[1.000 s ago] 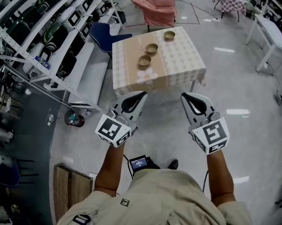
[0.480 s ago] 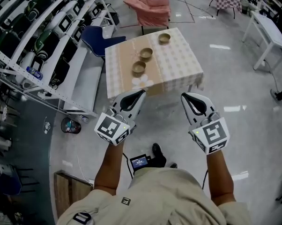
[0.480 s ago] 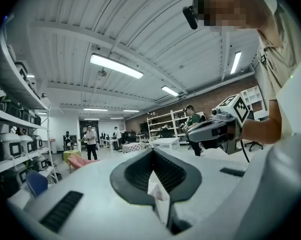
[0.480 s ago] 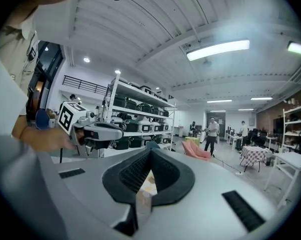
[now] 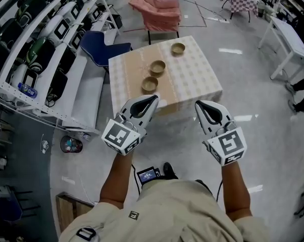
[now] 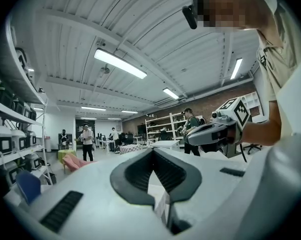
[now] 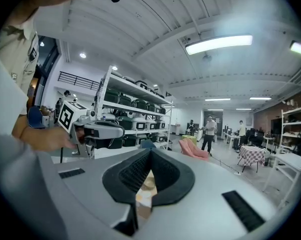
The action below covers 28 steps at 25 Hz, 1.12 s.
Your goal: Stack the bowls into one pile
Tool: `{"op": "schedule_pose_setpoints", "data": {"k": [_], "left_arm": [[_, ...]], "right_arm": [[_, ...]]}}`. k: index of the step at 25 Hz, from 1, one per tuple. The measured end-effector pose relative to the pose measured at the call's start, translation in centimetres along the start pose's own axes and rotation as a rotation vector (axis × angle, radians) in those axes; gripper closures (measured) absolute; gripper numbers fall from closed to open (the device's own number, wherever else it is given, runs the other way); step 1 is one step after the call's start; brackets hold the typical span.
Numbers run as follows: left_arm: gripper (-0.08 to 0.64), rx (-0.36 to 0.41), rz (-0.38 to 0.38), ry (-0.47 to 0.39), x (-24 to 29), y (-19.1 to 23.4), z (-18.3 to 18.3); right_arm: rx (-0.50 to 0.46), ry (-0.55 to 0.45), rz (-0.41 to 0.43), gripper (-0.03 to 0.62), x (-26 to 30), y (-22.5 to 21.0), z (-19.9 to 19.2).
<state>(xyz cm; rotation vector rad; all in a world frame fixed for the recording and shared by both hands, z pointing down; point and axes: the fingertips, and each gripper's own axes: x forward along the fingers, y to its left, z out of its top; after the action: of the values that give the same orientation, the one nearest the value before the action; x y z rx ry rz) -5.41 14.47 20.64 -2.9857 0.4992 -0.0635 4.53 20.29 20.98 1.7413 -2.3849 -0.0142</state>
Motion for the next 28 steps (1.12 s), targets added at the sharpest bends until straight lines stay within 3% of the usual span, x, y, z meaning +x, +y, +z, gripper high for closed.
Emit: {"op": "schedule_pose_setpoints", "data": {"k": [6, 14, 28], "left_arm": [[0.554, -0.021, 0.001, 0.002, 1.1, 4.4, -1.3], [0.554, -0.031, 0.070, 0.038, 4.5, 8.0, -3.0], [0.554, -0.062, 0.331, 0.100, 13.8, 13.0, -5.0]], "right_arm": [[0.003, 0.013, -0.013, 0.589, 4.3, -1.2, 0.2], [0.003, 0.016, 0.042, 0.589, 8.3, -5.4, -0.6], [-0.017, 0.002, 0.290, 0.589, 15.2, -15.3, -2.1]]}}
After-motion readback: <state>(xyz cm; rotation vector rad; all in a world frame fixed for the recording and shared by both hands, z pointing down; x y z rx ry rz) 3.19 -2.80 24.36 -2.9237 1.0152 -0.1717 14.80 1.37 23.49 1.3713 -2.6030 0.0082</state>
